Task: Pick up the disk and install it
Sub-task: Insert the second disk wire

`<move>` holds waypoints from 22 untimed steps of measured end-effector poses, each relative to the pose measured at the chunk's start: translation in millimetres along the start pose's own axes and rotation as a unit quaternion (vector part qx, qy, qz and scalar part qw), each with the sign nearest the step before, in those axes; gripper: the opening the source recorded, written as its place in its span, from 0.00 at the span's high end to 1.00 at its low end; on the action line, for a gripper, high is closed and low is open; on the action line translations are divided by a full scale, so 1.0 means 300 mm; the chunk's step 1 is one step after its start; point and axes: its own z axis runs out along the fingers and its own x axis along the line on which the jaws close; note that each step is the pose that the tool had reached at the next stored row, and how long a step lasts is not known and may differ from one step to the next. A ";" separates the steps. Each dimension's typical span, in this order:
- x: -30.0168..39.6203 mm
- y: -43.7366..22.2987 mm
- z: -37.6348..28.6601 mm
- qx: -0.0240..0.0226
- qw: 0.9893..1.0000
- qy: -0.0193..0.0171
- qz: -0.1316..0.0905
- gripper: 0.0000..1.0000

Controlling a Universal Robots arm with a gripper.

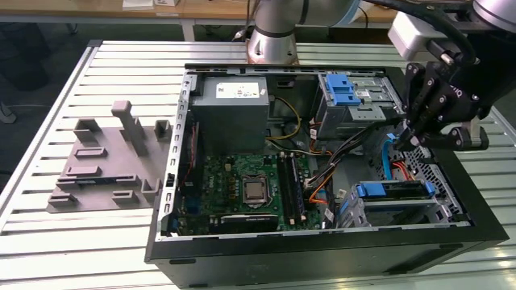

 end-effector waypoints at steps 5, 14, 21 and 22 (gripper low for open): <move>-0.025 0.000 -0.008 0.000 1.000 0.000 0.000 0.89; -0.039 0.000 -0.009 0.000 1.000 0.002 0.000 0.89; -0.040 0.001 -0.009 0.000 1.000 0.002 0.000 0.89; -0.041 0.001 -0.009 0.000 1.000 0.002 0.000 0.89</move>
